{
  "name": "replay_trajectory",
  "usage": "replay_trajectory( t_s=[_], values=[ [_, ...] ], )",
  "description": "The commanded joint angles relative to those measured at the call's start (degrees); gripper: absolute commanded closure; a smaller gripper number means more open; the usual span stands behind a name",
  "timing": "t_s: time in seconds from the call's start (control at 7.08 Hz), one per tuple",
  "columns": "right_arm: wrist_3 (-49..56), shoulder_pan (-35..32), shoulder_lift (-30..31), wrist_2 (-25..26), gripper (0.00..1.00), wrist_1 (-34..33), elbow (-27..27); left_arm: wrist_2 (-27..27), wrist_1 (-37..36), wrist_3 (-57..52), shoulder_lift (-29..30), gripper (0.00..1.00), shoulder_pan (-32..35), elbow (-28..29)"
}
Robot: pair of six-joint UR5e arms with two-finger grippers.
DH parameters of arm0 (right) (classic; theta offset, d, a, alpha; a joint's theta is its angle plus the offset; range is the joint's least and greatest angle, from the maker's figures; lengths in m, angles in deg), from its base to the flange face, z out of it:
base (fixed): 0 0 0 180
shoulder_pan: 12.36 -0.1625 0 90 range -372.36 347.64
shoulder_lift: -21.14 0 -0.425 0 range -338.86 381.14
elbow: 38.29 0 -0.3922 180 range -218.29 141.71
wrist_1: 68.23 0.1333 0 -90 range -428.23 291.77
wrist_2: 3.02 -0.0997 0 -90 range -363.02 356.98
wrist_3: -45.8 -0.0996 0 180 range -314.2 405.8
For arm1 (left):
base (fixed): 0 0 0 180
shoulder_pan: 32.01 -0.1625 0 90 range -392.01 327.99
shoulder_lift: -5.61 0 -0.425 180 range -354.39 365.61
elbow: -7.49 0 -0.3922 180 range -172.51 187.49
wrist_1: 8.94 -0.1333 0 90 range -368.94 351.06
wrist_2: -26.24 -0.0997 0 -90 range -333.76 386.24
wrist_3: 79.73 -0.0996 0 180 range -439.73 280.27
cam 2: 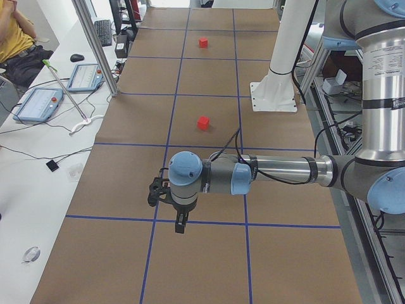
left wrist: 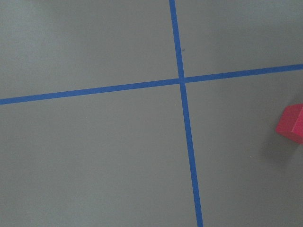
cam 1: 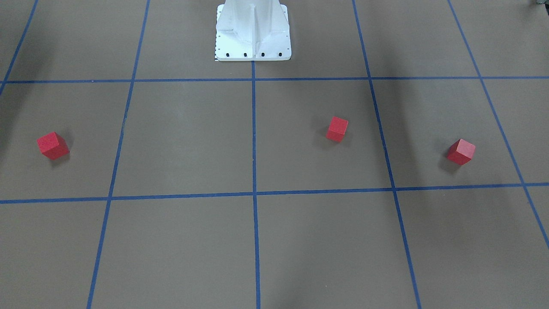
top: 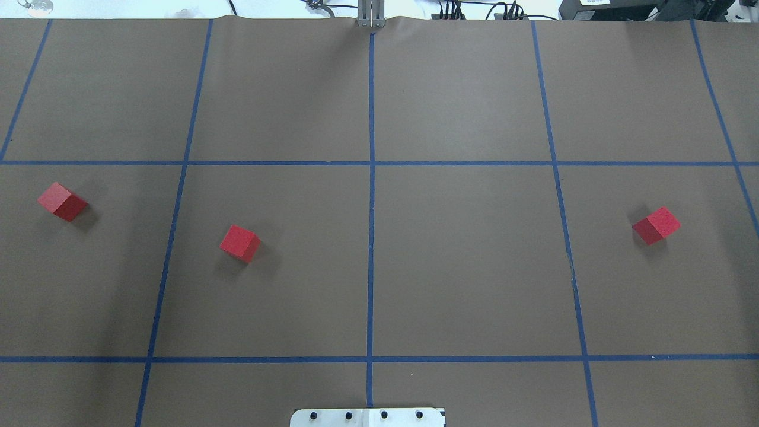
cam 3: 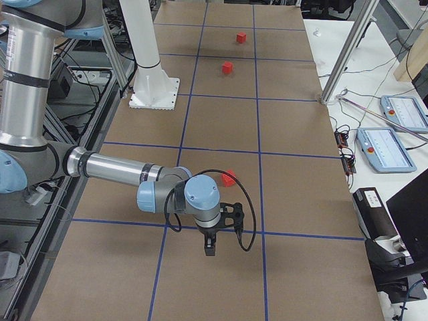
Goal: Form red blocks into L shape at center
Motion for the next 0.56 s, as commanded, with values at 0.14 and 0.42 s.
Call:
replay_trajectory(
  t_s=[0.14,0.42],
  values=[
    [-0.10,0.00,-0.52,-0.11,0.00,0.13,-0.99,-0.23,-0.09,0.02,0.00,0.00,-0.09,-1.15],
    [-0.28,0.00,-0.61,-0.11,0.00,0.13,-6.07,0.12,0.17,0.71,0.78,0.00,-0.26,-1.67]
  ],
)
